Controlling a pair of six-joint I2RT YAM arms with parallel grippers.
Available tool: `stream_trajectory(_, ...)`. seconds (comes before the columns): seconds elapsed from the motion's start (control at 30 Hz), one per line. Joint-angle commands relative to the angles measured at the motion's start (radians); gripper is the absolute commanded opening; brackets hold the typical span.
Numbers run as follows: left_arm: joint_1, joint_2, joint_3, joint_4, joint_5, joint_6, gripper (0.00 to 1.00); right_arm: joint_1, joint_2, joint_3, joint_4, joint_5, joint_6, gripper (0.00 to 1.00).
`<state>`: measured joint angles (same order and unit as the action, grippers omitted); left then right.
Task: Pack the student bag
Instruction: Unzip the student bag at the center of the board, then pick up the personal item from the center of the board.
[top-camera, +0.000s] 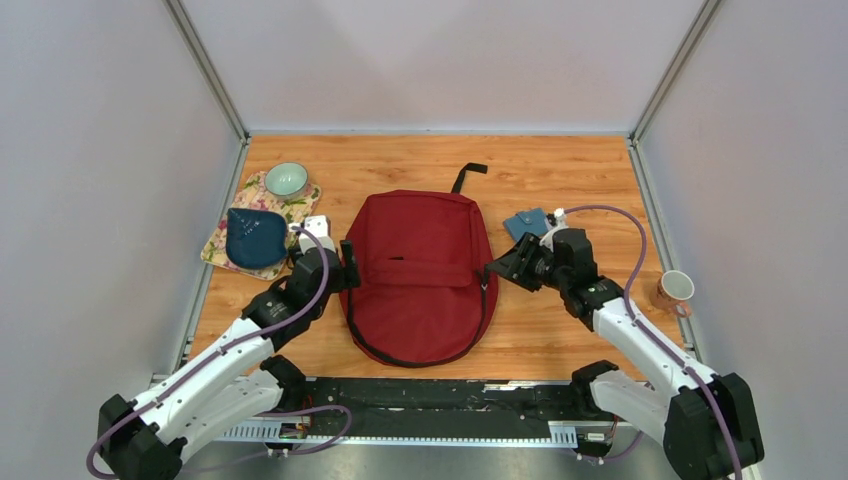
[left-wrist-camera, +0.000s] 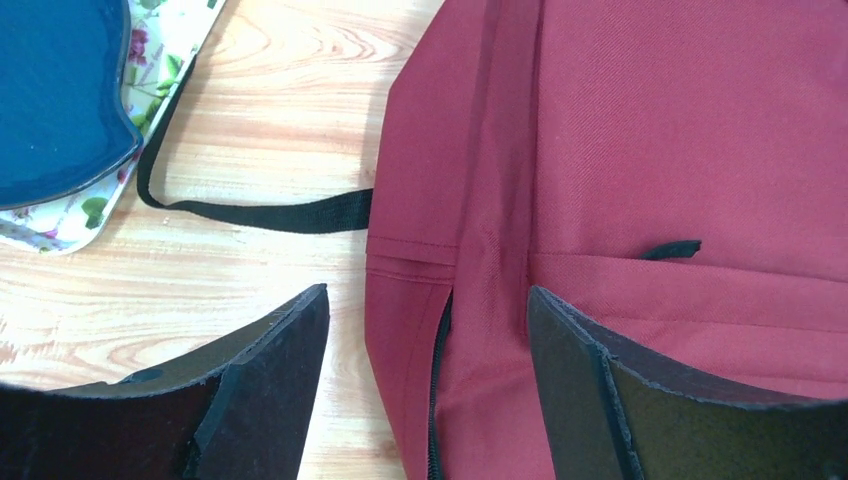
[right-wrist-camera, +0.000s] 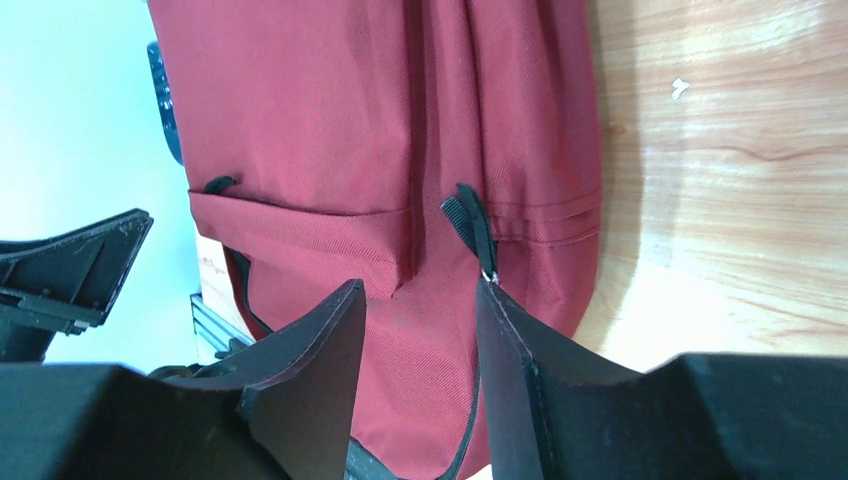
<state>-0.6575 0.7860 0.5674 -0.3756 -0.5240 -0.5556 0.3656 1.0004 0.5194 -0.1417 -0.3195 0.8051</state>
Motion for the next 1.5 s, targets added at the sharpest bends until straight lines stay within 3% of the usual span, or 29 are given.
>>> stream_trajectory(0.0, 0.009, -0.034, -0.008, 0.004, 0.013, -0.017, 0.80, -0.028, -0.039, 0.048, 0.007, -0.021, -0.020, 0.48)
stream_trajectory(0.13, 0.007, 0.007, 0.018, 0.040, 0.090, -0.007, 0.80, -0.028, -0.020, 0.083, -0.008, -0.006, -0.020, 0.48)
stream_trajectory(0.27, 0.009, 0.045, 0.042, 0.035, 0.168, -0.004, 0.80, -0.056, -0.016, 0.116, -0.093, 0.164, -0.047, 0.51)
stream_trajectory(0.33, 0.007, 0.044, 0.035, 0.047, 0.212, -0.013, 0.80, -0.117, 0.003, 0.137, -0.128, 0.171, -0.052, 0.59)
stream_trajectory(0.5, 0.007, 0.019, 0.006, 0.089, 0.306, -0.050, 0.80, -0.293, 0.075, 0.186, -0.127, 0.117, -0.073, 0.67)
stream_trajectory(0.63, 0.007, 0.022, 0.000, 0.127, 0.375, -0.058, 0.81, -0.355, 0.238, 0.287, -0.105, 0.135, -0.161, 0.73)
stream_trajectory(0.73, 0.007, 0.035, 0.012, 0.122, 0.412, -0.055, 0.81, -0.447, 0.369, 0.381, -0.049, 0.068, -0.185, 0.72)
stream_trajectory(0.83, 0.007, 0.036, 0.005, 0.127, 0.441, -0.061, 0.81, -0.504, 0.501, 0.410, 0.114, 0.034, -0.185, 0.72)
stream_trajectory(1.0, 0.009, 0.032, -0.015, 0.153, 0.498, -0.069, 0.81, -0.551, 0.803, 0.653, 0.111, -0.122, -0.247, 0.71)
stream_trajectory(1.1, 0.007, 0.033, -0.027, 0.159, 0.515, -0.069, 0.81, -0.553, 0.900, 0.723, 0.128, -0.200, -0.267, 0.70)
stream_trajectory(1.3, 0.007, 0.030, -0.037, 0.149, 0.512, -0.061, 0.81, -0.553, 1.006, 0.797, 0.082, -0.242, -0.280, 0.70)
stream_trajectory(1.47, 0.007, 0.041, -0.044, 0.152, 0.510, -0.061, 0.81, -0.550, 0.972, 0.682, 0.105, -0.262, -0.282, 0.69)
